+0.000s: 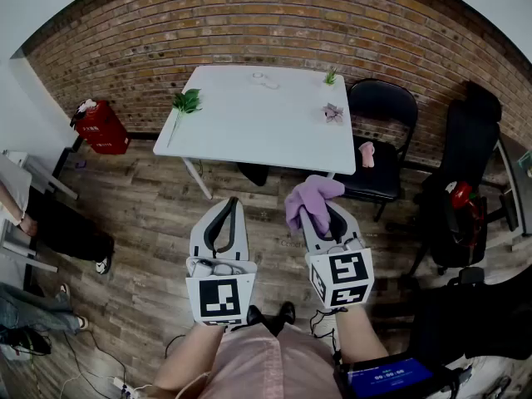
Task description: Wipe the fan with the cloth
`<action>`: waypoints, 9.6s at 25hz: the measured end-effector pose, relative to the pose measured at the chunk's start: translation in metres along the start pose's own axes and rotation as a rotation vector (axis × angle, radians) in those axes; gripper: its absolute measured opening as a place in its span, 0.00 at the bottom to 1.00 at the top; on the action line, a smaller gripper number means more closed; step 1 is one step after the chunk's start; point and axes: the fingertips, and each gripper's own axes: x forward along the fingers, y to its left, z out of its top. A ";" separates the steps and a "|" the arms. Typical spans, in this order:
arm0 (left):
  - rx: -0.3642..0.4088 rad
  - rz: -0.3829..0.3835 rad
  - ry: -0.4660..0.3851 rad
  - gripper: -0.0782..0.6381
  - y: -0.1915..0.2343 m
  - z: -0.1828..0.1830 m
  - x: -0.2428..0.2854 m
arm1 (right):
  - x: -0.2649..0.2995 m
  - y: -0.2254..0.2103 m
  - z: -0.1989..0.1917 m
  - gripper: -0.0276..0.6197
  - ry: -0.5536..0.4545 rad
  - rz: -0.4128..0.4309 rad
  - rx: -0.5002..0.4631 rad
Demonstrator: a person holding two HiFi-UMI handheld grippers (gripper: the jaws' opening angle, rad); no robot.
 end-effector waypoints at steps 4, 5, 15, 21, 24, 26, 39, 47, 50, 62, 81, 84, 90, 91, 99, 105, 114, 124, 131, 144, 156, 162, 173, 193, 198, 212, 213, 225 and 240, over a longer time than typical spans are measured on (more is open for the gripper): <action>0.000 0.001 -0.004 0.13 -0.006 0.001 0.002 | -0.002 -0.004 -0.002 0.23 0.002 0.004 0.000; 0.000 0.001 -0.004 0.13 -0.007 0.001 0.003 | -0.002 -0.005 -0.002 0.23 0.002 0.005 0.001; 0.012 0.016 -0.004 0.13 -0.022 0.003 0.009 | -0.004 -0.019 0.000 0.25 -0.028 0.041 0.020; -0.056 -0.015 -0.018 0.45 -0.038 0.009 0.017 | -0.001 -0.034 0.003 0.26 -0.045 0.071 -0.001; -0.053 -0.004 -0.009 0.45 -0.034 0.008 0.025 | 0.007 -0.041 0.004 0.26 -0.044 0.068 -0.003; -0.041 0.004 0.005 0.45 -0.028 0.002 0.033 | 0.017 -0.043 0.004 0.26 -0.038 0.072 -0.005; -0.072 0.022 0.076 0.45 0.056 -0.062 0.147 | 0.162 -0.060 -0.006 0.26 0.048 0.060 0.010; -0.069 -0.006 0.073 0.45 0.125 -0.071 0.227 | 0.257 -0.067 0.025 0.26 0.060 0.022 0.016; -0.061 -0.026 0.052 0.45 0.142 -0.067 0.249 | 0.280 -0.070 0.038 0.26 0.053 -0.003 0.014; -0.035 -0.110 0.037 0.45 0.161 -0.069 0.302 | 0.319 -0.096 0.071 0.26 0.019 -0.098 0.007; -0.030 -0.105 0.148 0.45 0.162 -0.120 0.415 | 0.419 -0.176 0.044 0.26 0.102 -0.091 0.065; -0.019 -0.090 0.177 0.45 0.164 -0.125 0.440 | 0.444 -0.196 0.043 0.26 0.111 -0.077 0.077; -0.010 -0.037 0.179 0.45 0.167 -0.121 0.489 | 0.489 -0.229 0.055 0.26 0.101 -0.037 0.082; -0.007 -0.031 0.182 0.45 0.167 -0.119 0.496 | 0.495 -0.234 0.059 0.26 0.099 -0.030 0.080; -0.006 0.014 0.171 0.45 0.186 -0.107 0.535 | 0.536 -0.263 0.074 0.26 0.099 -0.031 0.074; -0.020 -0.006 0.177 0.45 0.200 -0.123 0.564 | 0.570 -0.273 0.059 0.26 0.146 -0.057 0.076; -0.053 -0.049 0.255 0.45 0.212 -0.174 0.595 | 0.620 -0.294 -0.003 0.26 0.304 -0.101 0.080; -0.056 -0.091 0.322 0.46 0.218 -0.221 0.615 | 0.656 -0.288 -0.076 0.26 0.482 -0.094 0.071; -0.046 -0.129 0.340 0.46 0.215 -0.234 0.621 | 0.655 -0.217 -0.084 0.26 0.501 0.031 0.094; 0.036 -0.363 0.462 0.50 0.154 -0.272 0.662 | 0.613 -0.224 -0.072 0.26 0.456 -0.004 0.178; 0.042 -0.435 0.688 0.52 0.118 -0.352 0.667 | 0.593 -0.250 -0.073 0.26 0.445 -0.071 0.207; 0.042 -0.447 0.750 0.44 0.115 -0.371 0.667 | 0.589 -0.251 -0.077 0.26 0.456 -0.072 0.205; 0.112 -0.522 0.789 0.37 0.111 -0.376 0.651 | 0.582 -0.246 -0.075 0.26 0.452 -0.057 0.196; 0.311 -0.748 0.855 0.37 0.083 -0.370 0.565 | 0.545 -0.143 -0.116 0.25 0.656 0.505 0.189; 0.355 -0.789 0.846 0.37 0.081 -0.370 0.562 | 0.554 -0.132 -0.118 0.24 0.684 0.604 0.198; 0.402 -0.850 0.820 0.37 0.080 -0.369 0.555 | 0.565 -0.144 -0.115 0.23 0.653 0.568 0.435; 0.398 -0.853 0.822 0.37 0.080 -0.369 0.554 | 0.564 -0.144 -0.115 0.23 0.652 0.564 0.438; 0.408 -0.899 0.834 0.37 0.093 -0.370 0.533 | 0.555 -0.149 -0.118 0.23 0.655 0.553 0.426; 0.494 -1.030 0.844 0.37 0.108 -0.374 0.505 | 0.548 -0.152 -0.124 0.23 0.678 0.573 0.395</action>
